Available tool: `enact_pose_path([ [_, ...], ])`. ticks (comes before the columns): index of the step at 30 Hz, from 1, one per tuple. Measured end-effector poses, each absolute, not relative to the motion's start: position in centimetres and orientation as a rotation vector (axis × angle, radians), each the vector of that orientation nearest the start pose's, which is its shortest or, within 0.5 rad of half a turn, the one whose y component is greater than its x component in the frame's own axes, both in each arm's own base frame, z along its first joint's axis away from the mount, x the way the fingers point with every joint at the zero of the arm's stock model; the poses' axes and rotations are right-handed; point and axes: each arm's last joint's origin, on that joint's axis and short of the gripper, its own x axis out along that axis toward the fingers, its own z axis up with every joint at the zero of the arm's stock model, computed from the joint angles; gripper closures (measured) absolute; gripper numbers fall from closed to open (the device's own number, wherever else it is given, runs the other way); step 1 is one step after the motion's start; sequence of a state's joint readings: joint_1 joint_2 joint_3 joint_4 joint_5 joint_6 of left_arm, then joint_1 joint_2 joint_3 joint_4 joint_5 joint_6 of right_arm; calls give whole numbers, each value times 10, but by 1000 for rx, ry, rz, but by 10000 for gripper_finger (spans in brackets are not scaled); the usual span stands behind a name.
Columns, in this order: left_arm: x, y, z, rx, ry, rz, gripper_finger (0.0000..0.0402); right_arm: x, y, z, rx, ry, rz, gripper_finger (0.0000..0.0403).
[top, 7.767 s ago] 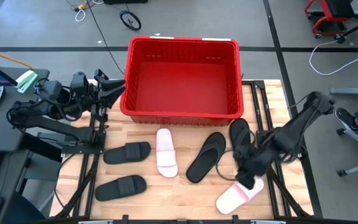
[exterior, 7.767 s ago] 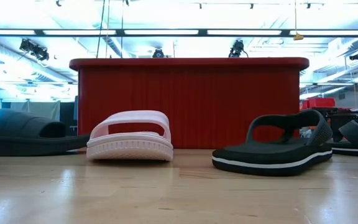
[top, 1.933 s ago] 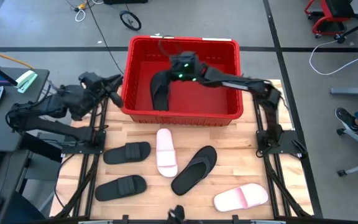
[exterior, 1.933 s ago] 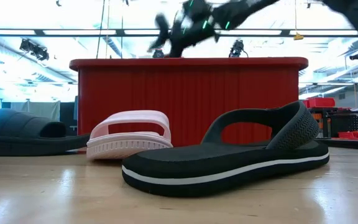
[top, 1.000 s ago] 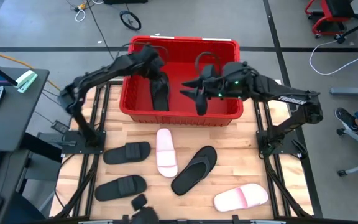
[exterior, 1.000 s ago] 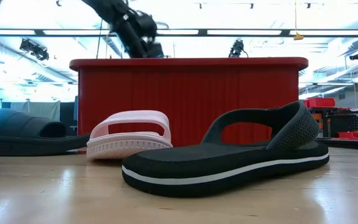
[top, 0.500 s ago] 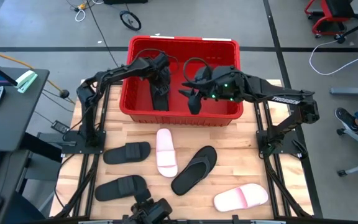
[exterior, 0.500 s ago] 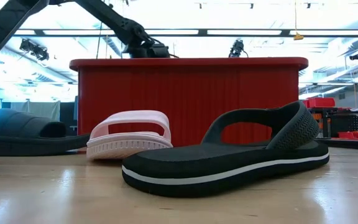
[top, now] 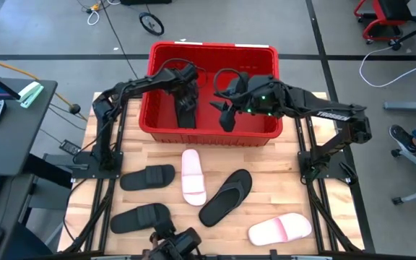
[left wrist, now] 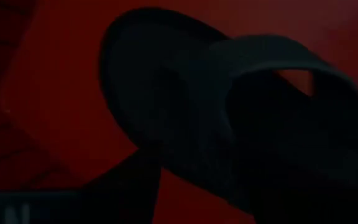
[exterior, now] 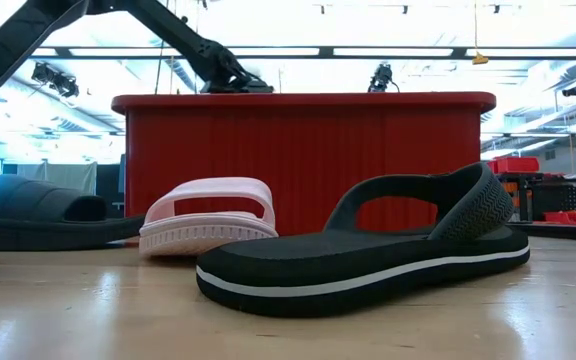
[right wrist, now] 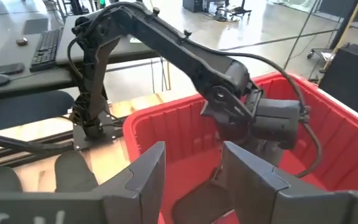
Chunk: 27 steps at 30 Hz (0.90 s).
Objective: Pick and place slides into bin
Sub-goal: Put the right black slipper into the red bin
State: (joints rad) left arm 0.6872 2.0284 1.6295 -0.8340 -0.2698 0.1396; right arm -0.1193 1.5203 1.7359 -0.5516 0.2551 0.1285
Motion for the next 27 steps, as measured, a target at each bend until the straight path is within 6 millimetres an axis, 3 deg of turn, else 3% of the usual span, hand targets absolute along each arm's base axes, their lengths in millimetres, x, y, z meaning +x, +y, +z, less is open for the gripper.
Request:
enact_pose_path([
  [6,316,280,213,-77,1273,948,214,315,-53,442,105,377,-418,239],
  [16,317,273,211,-140,1293,841,241,310,-58,434,99,472,-438,239],
  [22,318,264,219,-127,1300,824,224,310,-58,434,76,475,-432,239],
  [27,314,255,240,-156,1241,854,200,310,-58,434,75,475,-431,241],
])
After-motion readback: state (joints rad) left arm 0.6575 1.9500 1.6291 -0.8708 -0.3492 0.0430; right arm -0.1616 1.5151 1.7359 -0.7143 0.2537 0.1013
